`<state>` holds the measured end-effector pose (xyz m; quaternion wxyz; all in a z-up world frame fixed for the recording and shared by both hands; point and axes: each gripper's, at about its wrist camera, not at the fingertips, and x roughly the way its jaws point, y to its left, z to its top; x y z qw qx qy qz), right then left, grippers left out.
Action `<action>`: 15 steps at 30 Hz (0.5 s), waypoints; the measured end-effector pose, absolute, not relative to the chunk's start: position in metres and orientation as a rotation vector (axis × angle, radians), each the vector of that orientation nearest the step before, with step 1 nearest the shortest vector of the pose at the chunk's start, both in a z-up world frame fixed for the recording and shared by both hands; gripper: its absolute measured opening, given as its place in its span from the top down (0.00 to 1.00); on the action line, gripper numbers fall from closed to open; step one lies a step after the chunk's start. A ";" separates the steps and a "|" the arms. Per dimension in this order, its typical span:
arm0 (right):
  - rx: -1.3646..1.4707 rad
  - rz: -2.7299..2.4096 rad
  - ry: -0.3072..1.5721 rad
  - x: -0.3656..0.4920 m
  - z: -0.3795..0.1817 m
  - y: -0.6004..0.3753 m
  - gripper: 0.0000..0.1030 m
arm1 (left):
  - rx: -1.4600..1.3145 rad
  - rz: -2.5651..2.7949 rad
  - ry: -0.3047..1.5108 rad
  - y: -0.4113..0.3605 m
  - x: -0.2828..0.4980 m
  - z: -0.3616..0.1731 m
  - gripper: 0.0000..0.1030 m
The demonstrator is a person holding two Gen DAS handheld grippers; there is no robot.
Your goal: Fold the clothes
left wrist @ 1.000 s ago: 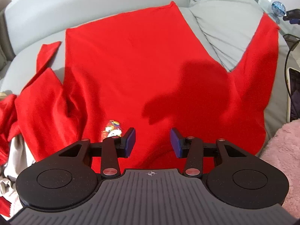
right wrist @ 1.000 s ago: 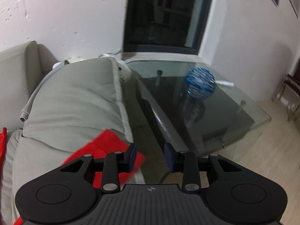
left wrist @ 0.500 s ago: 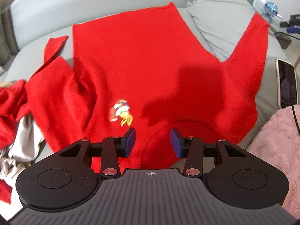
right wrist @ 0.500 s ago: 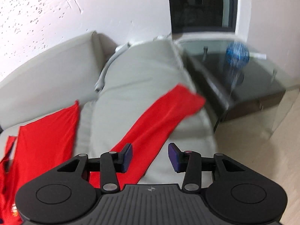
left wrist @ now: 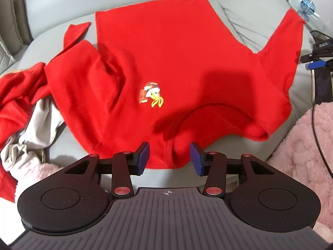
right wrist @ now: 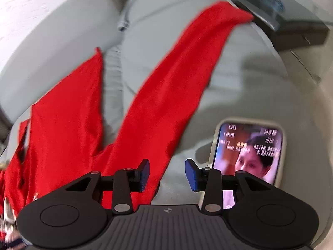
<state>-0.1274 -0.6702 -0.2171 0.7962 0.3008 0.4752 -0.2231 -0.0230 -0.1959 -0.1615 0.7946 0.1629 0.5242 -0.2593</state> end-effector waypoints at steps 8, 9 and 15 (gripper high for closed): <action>0.681 -0.562 0.930 -0.115 -0.233 -0.668 0.86 | 0.327 -0.524 1.130 -0.180 -0.023 -0.160 0.52; 0.669 -0.572 0.918 -0.115 -0.235 -0.667 0.98 | 0.323 -0.521 1.131 -0.178 -0.022 -0.160 0.52; 0.667 -0.613 0.883 -0.143 -0.220 -0.659 0.99 | 0.301 -0.523 1.128 -0.173 -0.020 -0.158 0.52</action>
